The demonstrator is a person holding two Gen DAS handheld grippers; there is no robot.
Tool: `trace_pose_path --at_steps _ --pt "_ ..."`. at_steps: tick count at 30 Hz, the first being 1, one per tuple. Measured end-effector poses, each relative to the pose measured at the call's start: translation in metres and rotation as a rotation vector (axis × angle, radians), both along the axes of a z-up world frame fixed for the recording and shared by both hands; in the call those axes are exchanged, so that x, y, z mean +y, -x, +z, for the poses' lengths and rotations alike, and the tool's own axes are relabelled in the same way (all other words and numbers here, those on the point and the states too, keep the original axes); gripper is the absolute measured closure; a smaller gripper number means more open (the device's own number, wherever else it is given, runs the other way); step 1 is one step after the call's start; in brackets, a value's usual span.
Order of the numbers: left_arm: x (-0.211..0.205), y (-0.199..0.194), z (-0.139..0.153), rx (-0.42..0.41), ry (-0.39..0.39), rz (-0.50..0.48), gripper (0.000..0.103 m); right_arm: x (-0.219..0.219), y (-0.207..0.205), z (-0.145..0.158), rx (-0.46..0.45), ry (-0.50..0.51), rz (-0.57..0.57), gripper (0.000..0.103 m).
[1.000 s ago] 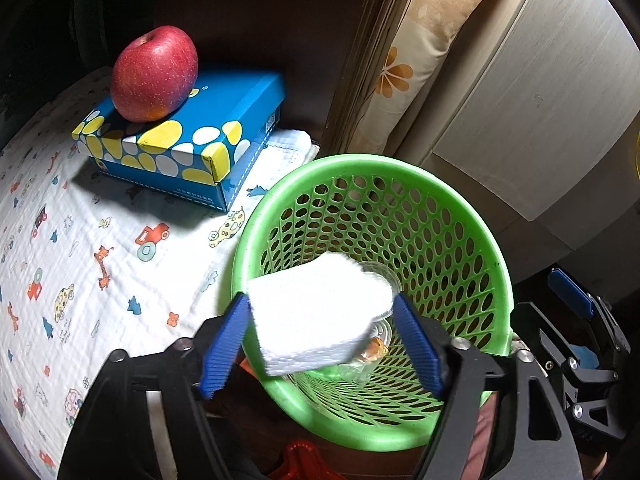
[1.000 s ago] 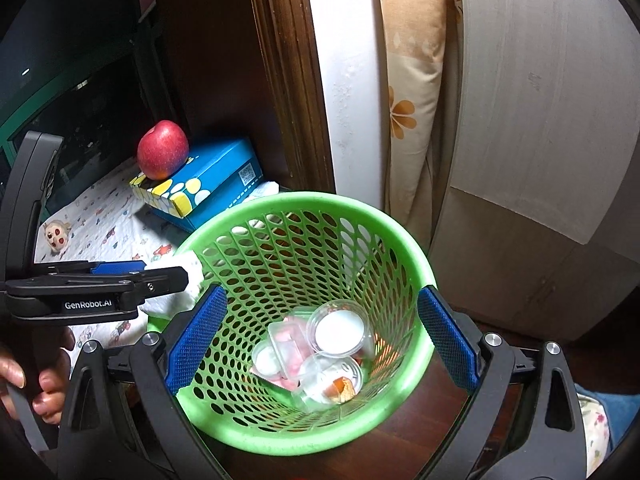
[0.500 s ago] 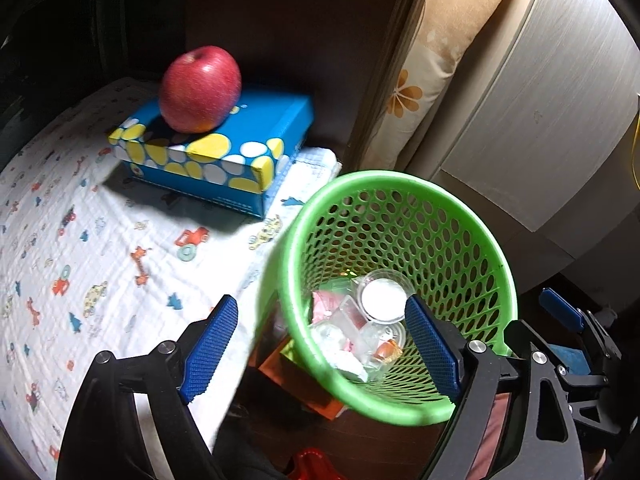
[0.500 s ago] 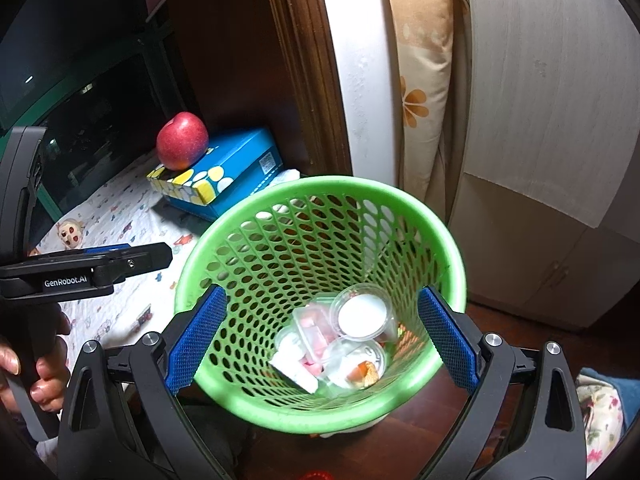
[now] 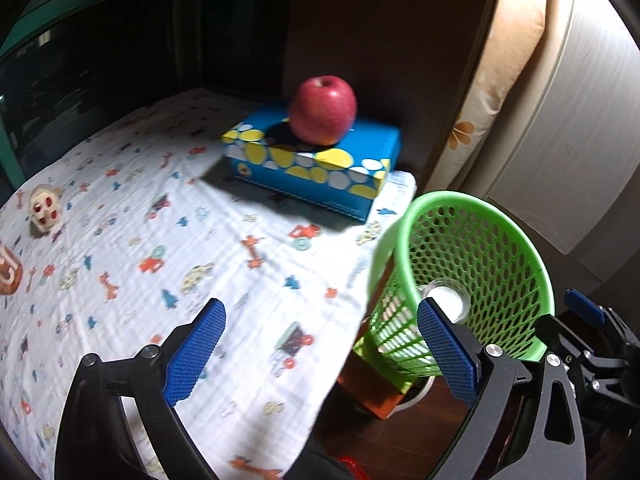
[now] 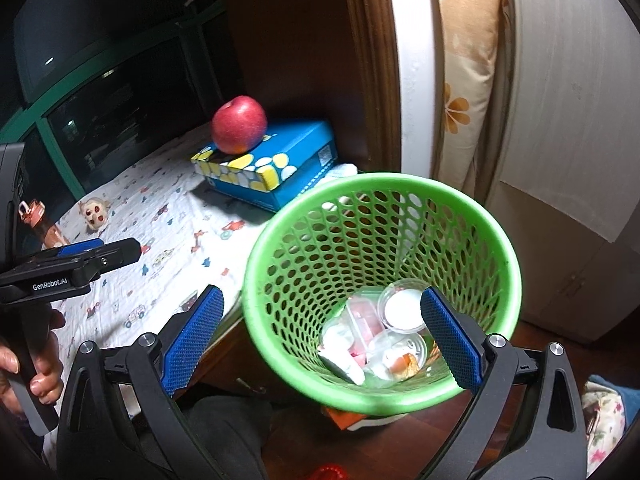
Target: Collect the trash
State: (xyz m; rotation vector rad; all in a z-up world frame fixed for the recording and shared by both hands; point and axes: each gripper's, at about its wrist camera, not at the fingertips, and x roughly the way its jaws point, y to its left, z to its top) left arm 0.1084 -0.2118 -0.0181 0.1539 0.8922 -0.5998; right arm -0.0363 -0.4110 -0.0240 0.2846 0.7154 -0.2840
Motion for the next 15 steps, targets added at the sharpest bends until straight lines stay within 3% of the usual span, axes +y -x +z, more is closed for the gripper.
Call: trace_pose_path --at_steps 10,15 --pt "0.083 0.003 0.006 -0.055 -0.019 0.148 0.009 0.055 -0.014 0.014 -0.003 0.085 0.085 0.005" --pt "0.113 0.009 0.013 -0.094 -0.023 0.212 0.008 0.073 -0.018 0.016 -0.014 0.072 0.112 0.005"
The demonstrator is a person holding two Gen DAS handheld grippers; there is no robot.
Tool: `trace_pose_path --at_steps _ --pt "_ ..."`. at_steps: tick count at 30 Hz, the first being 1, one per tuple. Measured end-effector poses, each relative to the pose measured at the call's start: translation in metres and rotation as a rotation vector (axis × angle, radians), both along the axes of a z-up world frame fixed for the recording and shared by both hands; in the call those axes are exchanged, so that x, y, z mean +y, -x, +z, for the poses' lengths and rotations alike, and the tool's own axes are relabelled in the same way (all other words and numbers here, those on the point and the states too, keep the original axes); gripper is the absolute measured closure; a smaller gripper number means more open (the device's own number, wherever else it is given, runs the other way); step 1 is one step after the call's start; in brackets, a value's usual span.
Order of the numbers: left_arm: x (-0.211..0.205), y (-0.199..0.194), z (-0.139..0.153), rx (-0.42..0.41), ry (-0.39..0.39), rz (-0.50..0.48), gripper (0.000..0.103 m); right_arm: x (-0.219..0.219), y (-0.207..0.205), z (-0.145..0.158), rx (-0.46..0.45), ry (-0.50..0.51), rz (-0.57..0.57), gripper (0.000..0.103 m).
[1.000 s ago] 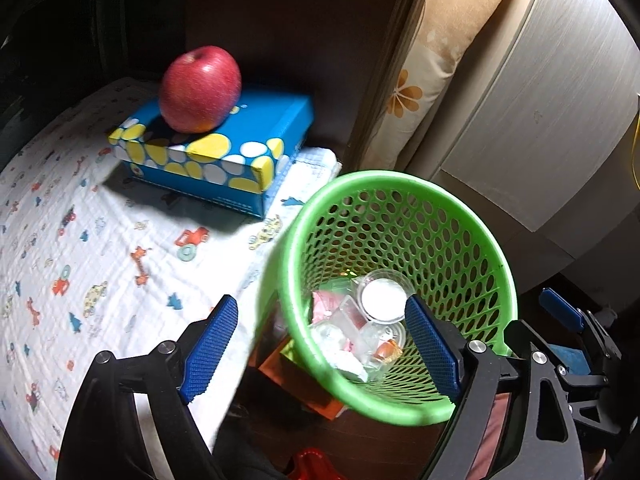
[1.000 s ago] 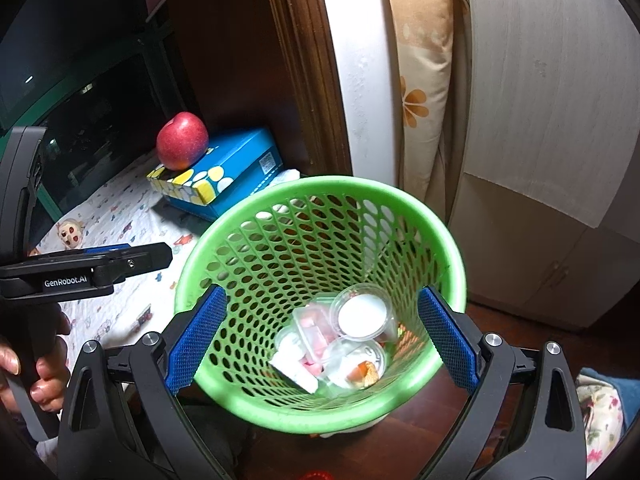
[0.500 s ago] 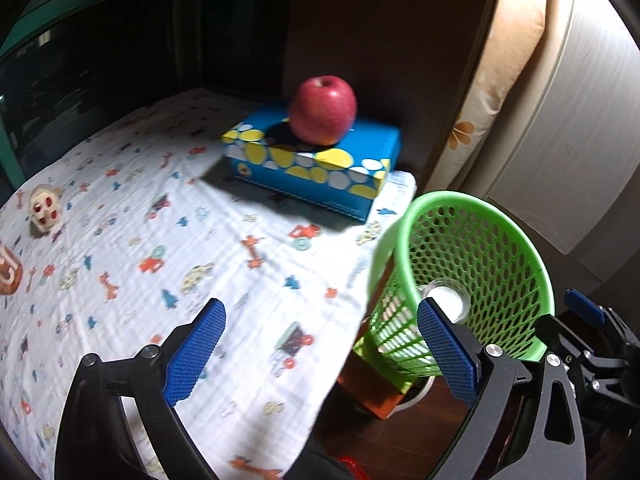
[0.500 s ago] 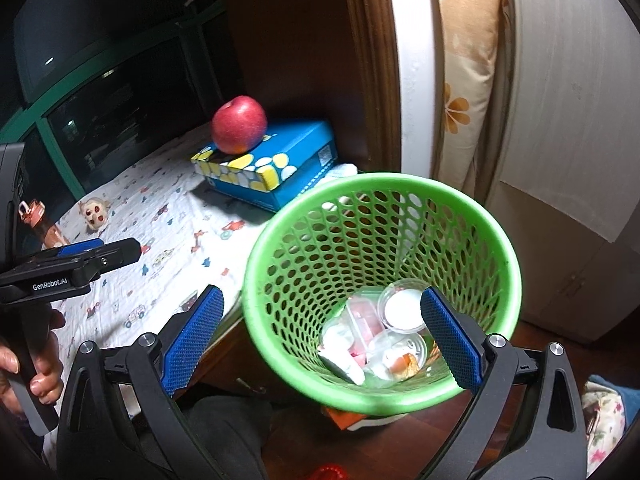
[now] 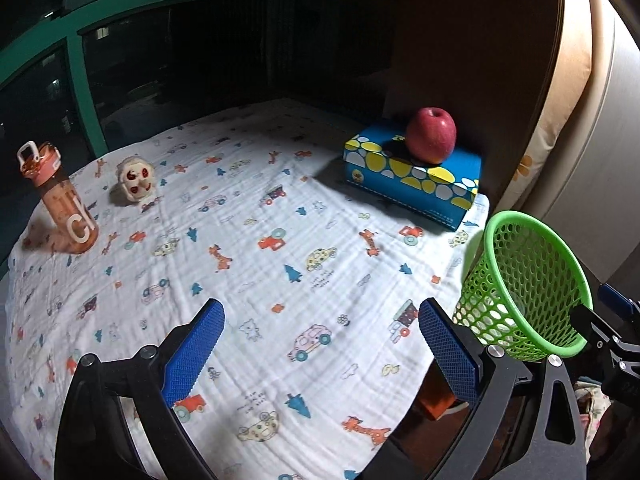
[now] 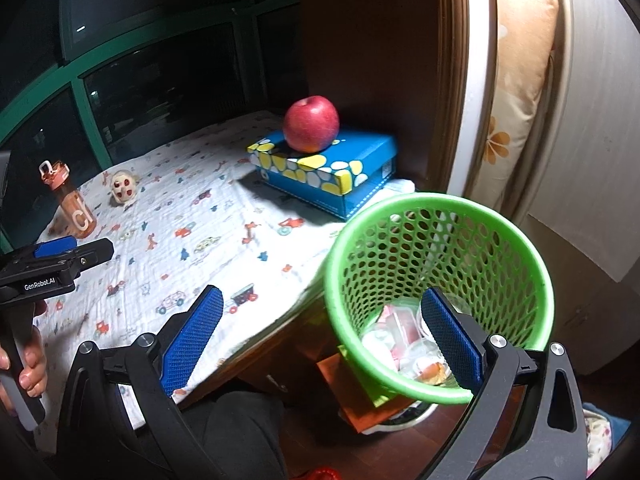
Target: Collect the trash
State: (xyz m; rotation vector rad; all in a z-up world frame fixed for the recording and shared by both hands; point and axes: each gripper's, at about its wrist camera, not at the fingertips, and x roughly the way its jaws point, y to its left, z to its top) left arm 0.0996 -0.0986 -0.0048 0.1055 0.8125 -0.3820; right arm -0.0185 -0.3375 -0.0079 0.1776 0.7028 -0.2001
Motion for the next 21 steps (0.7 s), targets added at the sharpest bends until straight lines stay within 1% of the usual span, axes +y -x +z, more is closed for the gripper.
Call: trace_pose_path --at_steps 9,11,21 --pt "0.036 0.018 0.013 -0.081 0.011 0.101 0.007 0.017 -0.003 0.003 -0.008 -0.018 0.02 0.005" --pt "0.042 0.02 0.014 -0.089 0.015 0.111 0.007 0.02 -0.004 0.002 -0.006 -0.022 0.026 0.005" --pt "0.058 0.028 0.015 -0.119 -0.012 0.16 0.007 0.025 -0.007 0.003 -0.02 -0.035 0.039 0.005"
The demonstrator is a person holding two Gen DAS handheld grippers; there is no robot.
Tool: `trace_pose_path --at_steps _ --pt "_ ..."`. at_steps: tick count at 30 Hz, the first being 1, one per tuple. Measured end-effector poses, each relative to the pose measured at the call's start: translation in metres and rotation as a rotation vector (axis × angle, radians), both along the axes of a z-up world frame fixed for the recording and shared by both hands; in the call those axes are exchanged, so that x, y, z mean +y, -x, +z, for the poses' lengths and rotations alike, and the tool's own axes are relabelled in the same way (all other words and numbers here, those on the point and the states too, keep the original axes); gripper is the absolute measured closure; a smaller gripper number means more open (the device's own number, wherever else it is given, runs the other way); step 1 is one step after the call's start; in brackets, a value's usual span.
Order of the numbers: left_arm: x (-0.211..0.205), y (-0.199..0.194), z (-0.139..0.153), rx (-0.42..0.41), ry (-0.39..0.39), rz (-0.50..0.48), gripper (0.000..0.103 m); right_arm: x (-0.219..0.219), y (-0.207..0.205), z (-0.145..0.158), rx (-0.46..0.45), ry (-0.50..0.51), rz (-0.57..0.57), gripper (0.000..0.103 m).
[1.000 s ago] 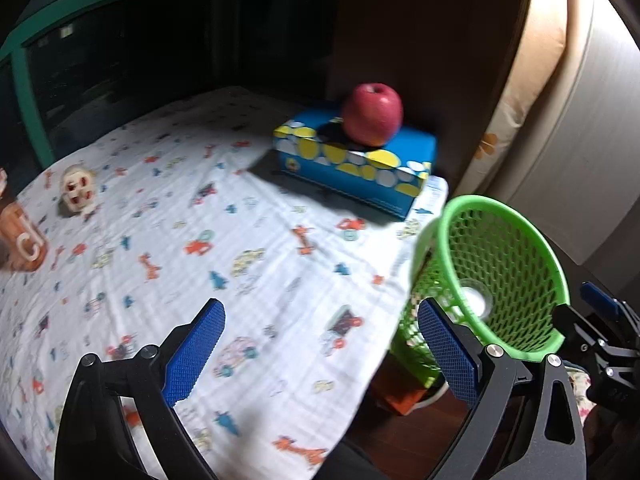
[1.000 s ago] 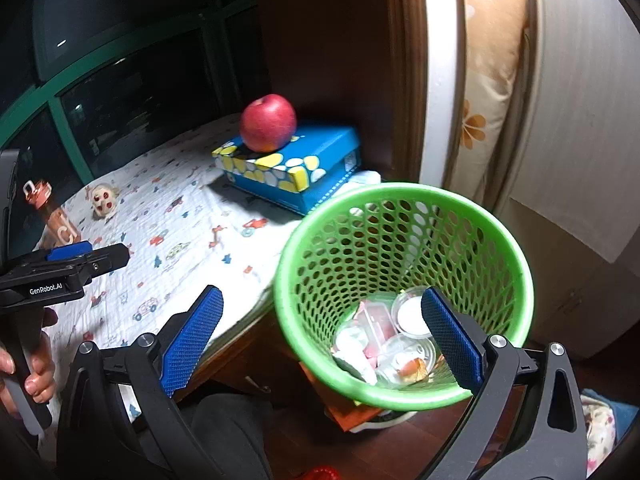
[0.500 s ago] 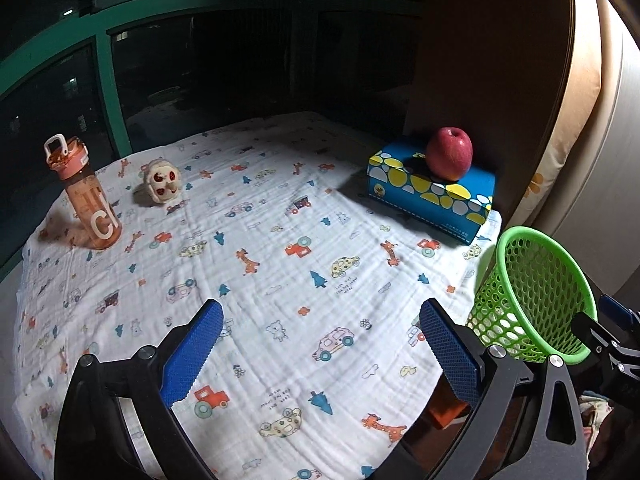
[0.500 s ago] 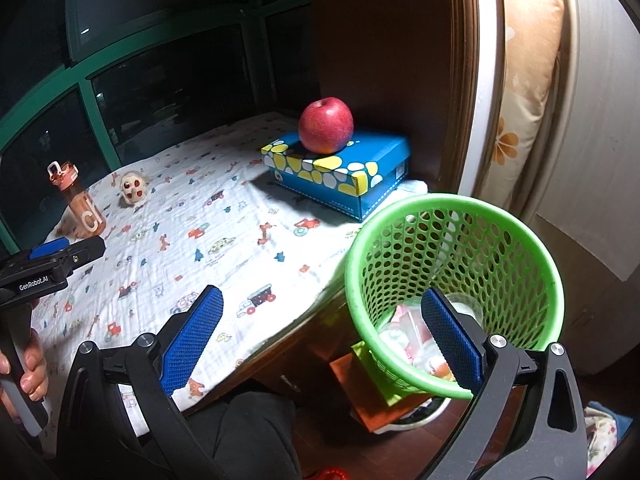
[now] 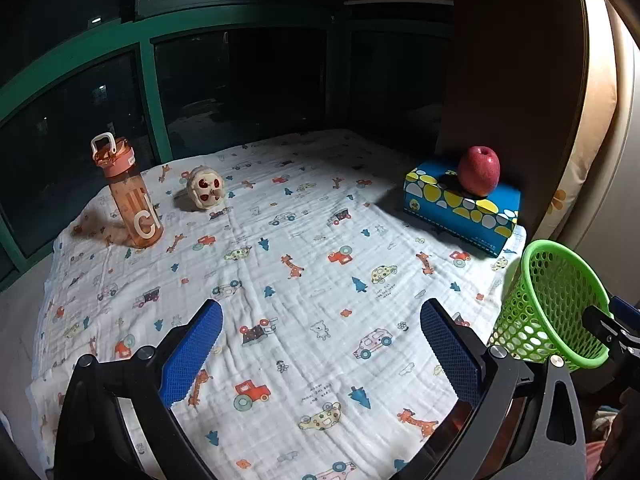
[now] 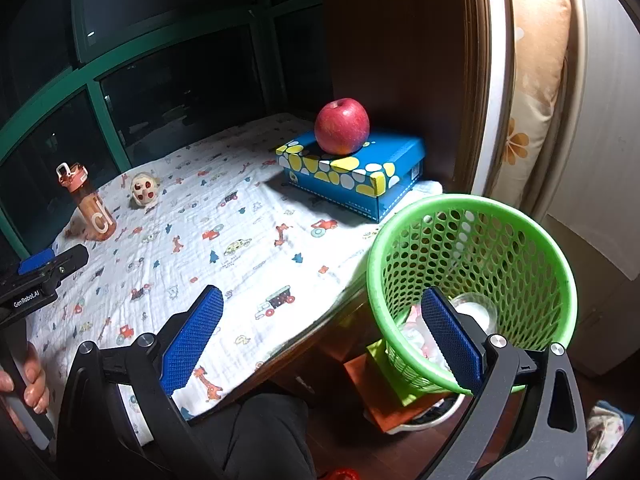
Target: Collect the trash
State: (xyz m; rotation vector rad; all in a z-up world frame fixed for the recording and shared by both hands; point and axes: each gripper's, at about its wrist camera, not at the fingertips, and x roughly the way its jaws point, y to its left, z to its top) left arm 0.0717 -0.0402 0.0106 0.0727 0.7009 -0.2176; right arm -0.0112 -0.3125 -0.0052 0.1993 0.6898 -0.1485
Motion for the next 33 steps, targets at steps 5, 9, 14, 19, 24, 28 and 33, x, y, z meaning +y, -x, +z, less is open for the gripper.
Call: trace_pose_path --at_steps 5,9,14,19,24,28,33 --pt "0.001 0.002 0.001 -0.004 0.001 0.011 0.007 0.002 -0.001 -0.001 -0.001 -0.008 0.007 0.005" --pt "-0.001 0.004 0.003 -0.018 -0.01 0.008 0.007 0.002 -0.001 -0.002 -0.002 -0.015 0.011 0.005" --pt "-0.002 0.005 0.004 -0.022 -0.016 0.008 0.007 0.004 -0.001 -0.003 -0.002 -0.021 0.018 0.005" --pt "-0.001 0.005 0.003 -0.02 -0.019 0.013 0.007 0.007 -0.003 -0.004 -0.003 -0.024 0.032 0.005" --pt "0.001 0.004 0.002 -0.015 -0.02 0.022 0.007 0.009 -0.005 -0.006 -0.002 -0.026 0.04 0.005" --pt "0.001 0.004 0.002 -0.016 -0.021 0.025 0.007 0.011 -0.005 -0.006 -0.001 -0.022 0.046 0.005" --pt "0.002 0.003 0.001 -0.015 -0.025 0.029 0.007 0.013 -0.006 -0.006 0.0 -0.025 0.049 0.005"
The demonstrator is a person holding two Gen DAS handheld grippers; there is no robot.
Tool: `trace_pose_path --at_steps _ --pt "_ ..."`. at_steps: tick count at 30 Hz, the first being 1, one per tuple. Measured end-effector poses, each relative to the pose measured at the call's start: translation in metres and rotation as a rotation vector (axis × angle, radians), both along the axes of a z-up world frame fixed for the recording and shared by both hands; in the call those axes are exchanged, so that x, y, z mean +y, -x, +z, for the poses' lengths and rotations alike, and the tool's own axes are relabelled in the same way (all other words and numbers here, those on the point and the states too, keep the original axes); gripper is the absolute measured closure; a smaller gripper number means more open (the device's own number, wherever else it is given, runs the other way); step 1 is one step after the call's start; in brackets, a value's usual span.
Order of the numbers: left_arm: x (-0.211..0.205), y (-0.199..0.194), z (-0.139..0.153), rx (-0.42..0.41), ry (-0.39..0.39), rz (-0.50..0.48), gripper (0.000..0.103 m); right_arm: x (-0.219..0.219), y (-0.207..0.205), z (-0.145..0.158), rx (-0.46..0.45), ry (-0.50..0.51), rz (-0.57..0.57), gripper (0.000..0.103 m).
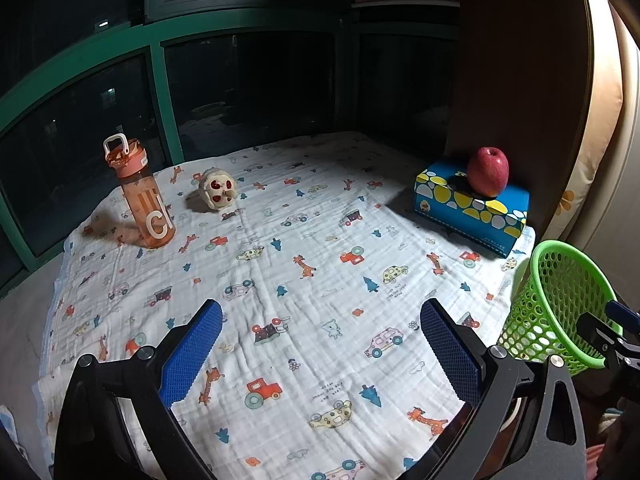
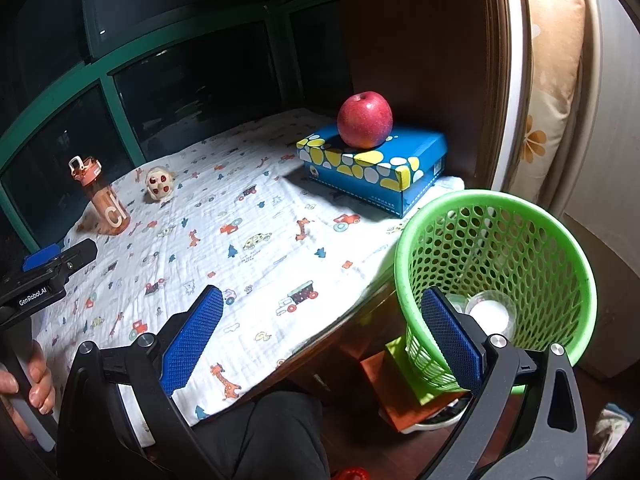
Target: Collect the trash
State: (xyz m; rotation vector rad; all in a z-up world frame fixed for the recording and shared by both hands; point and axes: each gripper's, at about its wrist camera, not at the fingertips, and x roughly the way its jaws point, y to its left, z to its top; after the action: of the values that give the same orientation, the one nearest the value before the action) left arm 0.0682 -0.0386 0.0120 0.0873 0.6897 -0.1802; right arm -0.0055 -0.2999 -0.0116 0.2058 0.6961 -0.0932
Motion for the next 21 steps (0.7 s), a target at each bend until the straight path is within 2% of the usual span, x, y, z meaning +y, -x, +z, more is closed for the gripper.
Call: trace_pose_path --at_steps 21 --pt "-0.0002 0.0004 -0.0039 0.005 -0.009 0.008 0.007 0.003 -0.0026 -0.006 0.012 -0.013 0.013 0.005"
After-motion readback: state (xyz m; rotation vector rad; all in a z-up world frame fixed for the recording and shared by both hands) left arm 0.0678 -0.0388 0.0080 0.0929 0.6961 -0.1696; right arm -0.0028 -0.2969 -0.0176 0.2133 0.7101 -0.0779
